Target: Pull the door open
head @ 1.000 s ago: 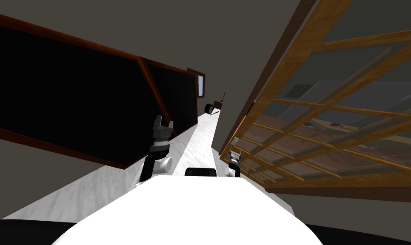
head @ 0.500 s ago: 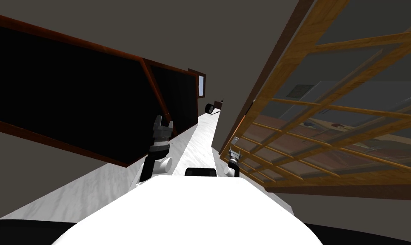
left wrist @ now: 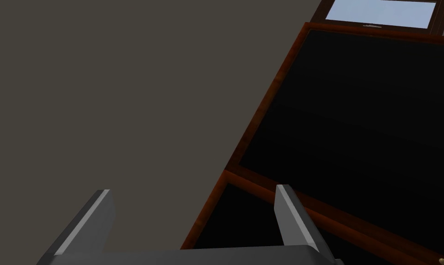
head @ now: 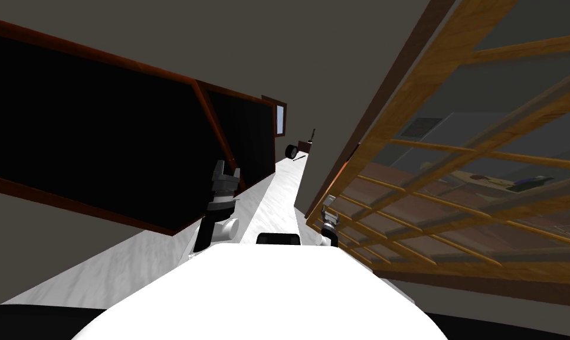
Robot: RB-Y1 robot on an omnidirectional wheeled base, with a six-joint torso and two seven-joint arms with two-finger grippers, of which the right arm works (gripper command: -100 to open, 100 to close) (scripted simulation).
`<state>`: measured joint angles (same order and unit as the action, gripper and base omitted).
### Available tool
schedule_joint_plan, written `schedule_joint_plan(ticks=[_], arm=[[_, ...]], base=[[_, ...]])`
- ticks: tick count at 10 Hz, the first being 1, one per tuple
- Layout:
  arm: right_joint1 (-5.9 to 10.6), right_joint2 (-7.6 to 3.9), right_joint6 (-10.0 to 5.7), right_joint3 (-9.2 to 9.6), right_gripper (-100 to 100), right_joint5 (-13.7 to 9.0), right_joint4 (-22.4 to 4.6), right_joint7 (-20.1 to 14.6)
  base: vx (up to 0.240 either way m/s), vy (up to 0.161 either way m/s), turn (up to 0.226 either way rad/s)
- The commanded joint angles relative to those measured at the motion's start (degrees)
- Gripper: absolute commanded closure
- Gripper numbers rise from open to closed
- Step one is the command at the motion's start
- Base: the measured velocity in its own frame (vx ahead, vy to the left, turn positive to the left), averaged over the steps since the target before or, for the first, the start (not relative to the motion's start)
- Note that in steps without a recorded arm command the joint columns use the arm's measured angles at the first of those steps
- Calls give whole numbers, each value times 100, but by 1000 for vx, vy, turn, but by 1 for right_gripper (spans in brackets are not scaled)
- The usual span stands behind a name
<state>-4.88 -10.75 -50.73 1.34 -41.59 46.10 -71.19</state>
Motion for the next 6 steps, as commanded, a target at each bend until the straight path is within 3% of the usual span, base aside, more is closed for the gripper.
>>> schedule_joint_plan(ticks=[1,2,6], arm=[[-38,-124,-53,17,-100,-6,-97,-182],[-38,-124,-53,17,-100,-6,-97,-182],[-233,-548,-133,41,-100,-49,-232,-691]], base=[[163,-18,29],[99,-15,12],[126,-4,34]])
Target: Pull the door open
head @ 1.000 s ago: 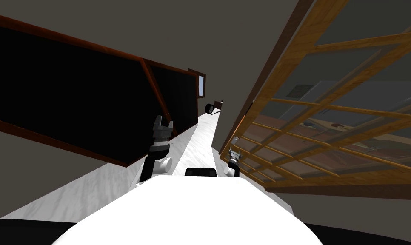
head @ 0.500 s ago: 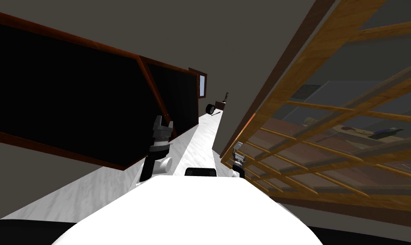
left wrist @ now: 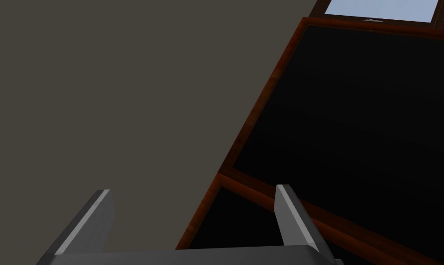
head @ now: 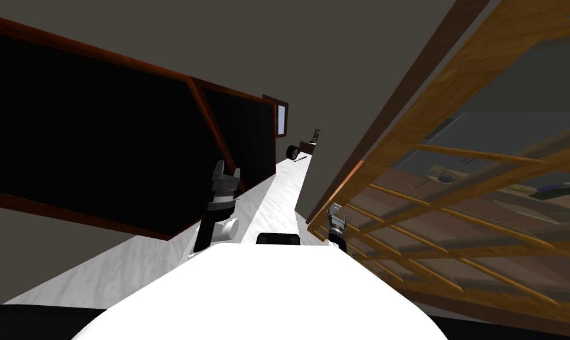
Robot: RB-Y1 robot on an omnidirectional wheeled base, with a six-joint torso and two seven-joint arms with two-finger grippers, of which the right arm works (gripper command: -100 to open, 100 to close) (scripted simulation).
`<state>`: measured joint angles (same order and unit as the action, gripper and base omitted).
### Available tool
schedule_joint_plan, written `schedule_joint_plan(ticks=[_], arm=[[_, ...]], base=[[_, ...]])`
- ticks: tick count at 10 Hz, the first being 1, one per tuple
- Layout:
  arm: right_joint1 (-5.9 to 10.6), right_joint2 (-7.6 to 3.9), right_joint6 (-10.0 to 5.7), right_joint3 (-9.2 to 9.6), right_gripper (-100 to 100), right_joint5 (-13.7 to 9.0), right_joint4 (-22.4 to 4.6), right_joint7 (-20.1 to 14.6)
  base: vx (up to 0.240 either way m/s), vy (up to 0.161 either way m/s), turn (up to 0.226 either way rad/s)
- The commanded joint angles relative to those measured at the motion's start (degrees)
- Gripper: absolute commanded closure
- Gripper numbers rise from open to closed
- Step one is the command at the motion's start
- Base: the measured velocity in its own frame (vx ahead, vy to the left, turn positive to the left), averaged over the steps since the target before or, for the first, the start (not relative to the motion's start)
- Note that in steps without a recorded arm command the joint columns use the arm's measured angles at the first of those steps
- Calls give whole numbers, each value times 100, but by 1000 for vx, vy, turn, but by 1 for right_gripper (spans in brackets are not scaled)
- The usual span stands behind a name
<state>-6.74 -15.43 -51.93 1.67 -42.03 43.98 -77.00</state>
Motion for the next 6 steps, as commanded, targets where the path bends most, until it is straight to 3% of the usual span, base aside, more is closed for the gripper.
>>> schedule_joint_plan(ticks=[1,4,5,6], arm=[[-71,-132,-24,12,-100,-10,-37,-173],[-154,-312,-58,22,-100,-29,-94,-389],[-133,-262,-67,28,-100,-17,-106,-333],[-133,-262,-67,28,100,-17,-106,-333]], base=[[158,-7,27],[108,12,17],[58,-1,3],[-12,1,-12]])
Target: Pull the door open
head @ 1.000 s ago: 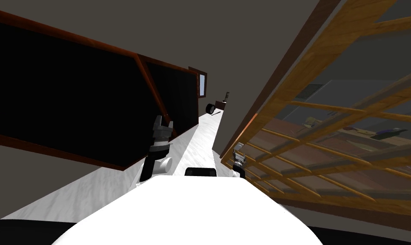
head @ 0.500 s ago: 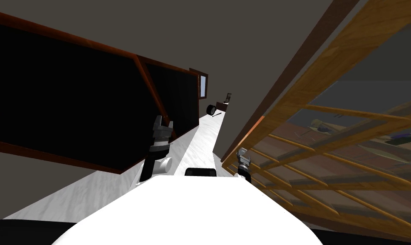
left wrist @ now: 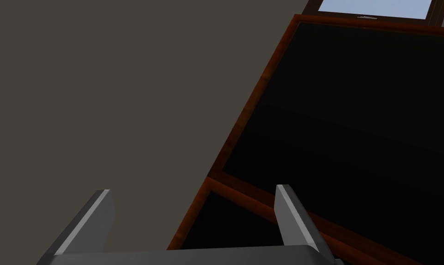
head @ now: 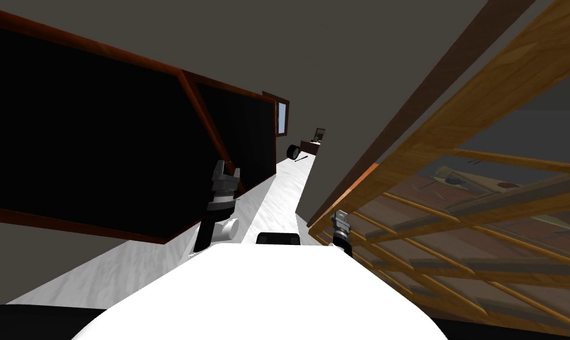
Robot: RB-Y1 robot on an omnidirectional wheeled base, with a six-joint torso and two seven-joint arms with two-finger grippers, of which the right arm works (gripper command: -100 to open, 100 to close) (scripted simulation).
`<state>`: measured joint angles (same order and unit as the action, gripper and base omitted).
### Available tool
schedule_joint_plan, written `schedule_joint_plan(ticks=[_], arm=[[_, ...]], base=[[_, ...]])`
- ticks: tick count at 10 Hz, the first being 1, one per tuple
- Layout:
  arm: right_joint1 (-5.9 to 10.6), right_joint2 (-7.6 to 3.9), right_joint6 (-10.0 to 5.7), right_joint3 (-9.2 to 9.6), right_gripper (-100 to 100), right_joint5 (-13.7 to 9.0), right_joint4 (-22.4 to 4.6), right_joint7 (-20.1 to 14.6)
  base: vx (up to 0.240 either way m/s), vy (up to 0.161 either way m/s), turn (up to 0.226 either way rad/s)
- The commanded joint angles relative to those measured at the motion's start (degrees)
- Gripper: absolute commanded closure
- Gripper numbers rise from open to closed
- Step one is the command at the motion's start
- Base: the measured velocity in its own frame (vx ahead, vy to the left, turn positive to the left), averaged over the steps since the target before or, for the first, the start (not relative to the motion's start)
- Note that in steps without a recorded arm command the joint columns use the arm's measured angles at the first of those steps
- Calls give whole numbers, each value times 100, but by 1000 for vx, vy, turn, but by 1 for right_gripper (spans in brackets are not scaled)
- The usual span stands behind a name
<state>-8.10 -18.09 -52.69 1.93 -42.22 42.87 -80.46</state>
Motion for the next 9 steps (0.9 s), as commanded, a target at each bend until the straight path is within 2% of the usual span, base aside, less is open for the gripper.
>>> schedule_joint_plan(ticks=[1,5,6,9], arm=[[2,4,9,2,100,1,5,13],[2,4,9,2,100,1,5,13],[-32,-40,14,124,100,61,66,-79],[-89,-108,13,314,100,154,167,-229]], base=[[-26,-1,-4],[-5,-1,5],[-170,10,77],[-232,-6,75]])
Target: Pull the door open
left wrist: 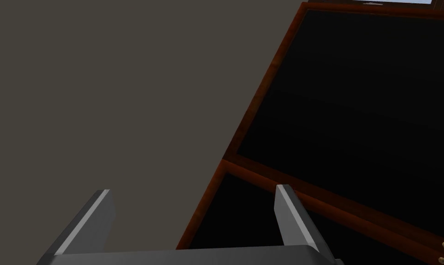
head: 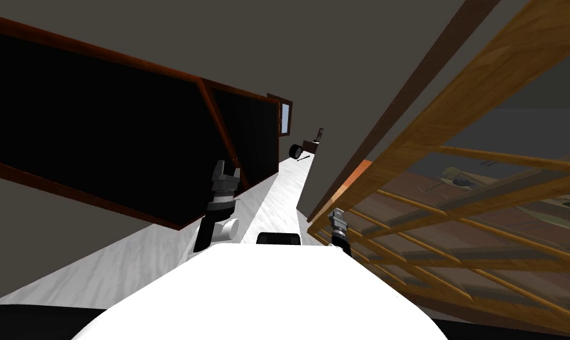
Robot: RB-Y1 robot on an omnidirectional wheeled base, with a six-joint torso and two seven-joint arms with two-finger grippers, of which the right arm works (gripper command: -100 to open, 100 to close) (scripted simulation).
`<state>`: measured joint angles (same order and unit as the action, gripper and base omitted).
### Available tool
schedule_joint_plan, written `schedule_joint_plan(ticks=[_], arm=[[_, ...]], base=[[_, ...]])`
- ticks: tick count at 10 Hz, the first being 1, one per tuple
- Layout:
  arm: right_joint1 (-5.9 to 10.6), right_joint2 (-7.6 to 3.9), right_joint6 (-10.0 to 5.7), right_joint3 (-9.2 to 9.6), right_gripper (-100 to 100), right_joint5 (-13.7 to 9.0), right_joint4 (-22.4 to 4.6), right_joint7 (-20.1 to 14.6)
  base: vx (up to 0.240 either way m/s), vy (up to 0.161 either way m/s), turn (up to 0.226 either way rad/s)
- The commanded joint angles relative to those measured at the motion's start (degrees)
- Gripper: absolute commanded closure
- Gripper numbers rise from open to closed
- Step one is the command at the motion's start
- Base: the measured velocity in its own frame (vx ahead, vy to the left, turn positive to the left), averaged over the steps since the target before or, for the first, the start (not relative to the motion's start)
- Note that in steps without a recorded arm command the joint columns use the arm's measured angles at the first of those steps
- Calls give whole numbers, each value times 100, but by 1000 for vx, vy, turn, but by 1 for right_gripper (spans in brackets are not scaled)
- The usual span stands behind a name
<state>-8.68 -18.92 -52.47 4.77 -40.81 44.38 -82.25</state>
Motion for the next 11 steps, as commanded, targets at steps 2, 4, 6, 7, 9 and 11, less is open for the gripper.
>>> schedule_joint_plan(ticks=[2,4,6,7,9,11], arm=[[-81,-84,-9,198,100,95,103,-182],[-126,-138,-9,349,100,169,182,-301],[-228,-173,-35,501,100,263,280,-350],[-274,-212,-65,591,100,318,332,-403],[-376,-299,-131,791,100,442,446,-520],[-490,-395,-206,1015,100,579,574,-652]], base=[[-228,53,48],[-266,0,72],[-149,-3,30],[-284,-37,29],[-219,5,12],[-211,-12,2]])
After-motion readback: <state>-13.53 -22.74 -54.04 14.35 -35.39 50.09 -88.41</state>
